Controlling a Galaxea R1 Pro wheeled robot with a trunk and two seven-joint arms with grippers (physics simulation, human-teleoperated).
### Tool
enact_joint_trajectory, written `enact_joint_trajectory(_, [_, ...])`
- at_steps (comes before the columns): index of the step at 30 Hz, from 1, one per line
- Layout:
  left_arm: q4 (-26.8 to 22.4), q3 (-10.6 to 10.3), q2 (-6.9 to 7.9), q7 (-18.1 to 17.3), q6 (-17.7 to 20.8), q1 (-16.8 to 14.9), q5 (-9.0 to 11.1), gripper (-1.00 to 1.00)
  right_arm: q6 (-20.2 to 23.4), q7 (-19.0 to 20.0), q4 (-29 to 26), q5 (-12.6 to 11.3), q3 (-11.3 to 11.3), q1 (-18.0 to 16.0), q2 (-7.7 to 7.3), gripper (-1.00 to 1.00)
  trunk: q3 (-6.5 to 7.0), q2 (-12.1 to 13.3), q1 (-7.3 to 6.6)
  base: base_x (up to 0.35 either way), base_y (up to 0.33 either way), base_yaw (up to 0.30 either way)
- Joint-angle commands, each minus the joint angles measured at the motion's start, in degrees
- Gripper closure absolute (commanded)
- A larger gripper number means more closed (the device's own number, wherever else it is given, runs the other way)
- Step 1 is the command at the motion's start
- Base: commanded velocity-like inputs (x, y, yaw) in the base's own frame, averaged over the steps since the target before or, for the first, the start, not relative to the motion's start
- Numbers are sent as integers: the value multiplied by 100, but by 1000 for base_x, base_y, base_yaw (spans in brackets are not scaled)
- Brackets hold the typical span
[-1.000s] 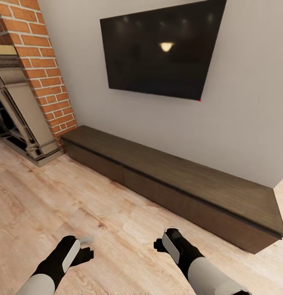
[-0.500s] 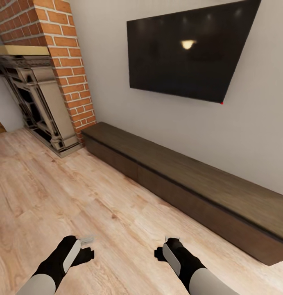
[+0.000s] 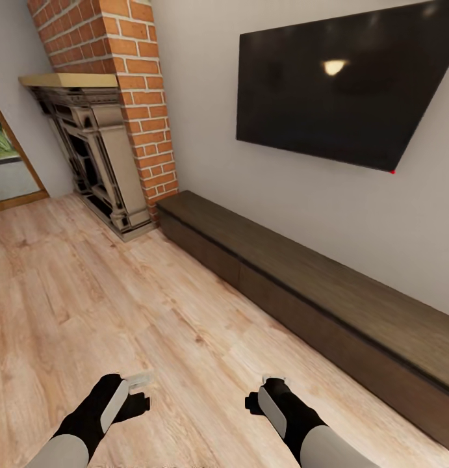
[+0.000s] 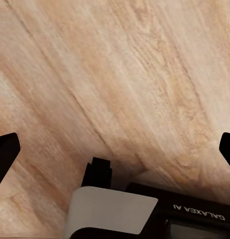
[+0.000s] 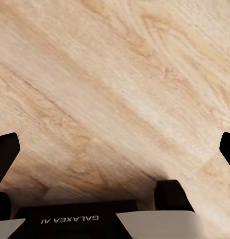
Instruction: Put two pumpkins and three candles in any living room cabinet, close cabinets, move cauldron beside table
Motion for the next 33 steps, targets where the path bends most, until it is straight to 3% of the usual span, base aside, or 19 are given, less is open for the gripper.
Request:
enact_joint_trajectory(1, [0, 2, 0, 0, 0, 0, -1, -100, 0, 0, 4, 1, 0, 0, 0, -100, 14, 42, -23, 0, 0, 258])
enact_joint_trajectory(10, [0, 5, 3, 0, 0, 0, 7, -100, -269, -1, 17, -2, 2, 0, 0, -100, 135, 403, -220, 0, 0, 261])
enact_joint_trajectory(33, [0, -3, -2, 0, 7, 0, 7, -100, -363, -27, 20, 5, 9, 0, 0, -100, 462, 1325, -725, 0, 0, 270])
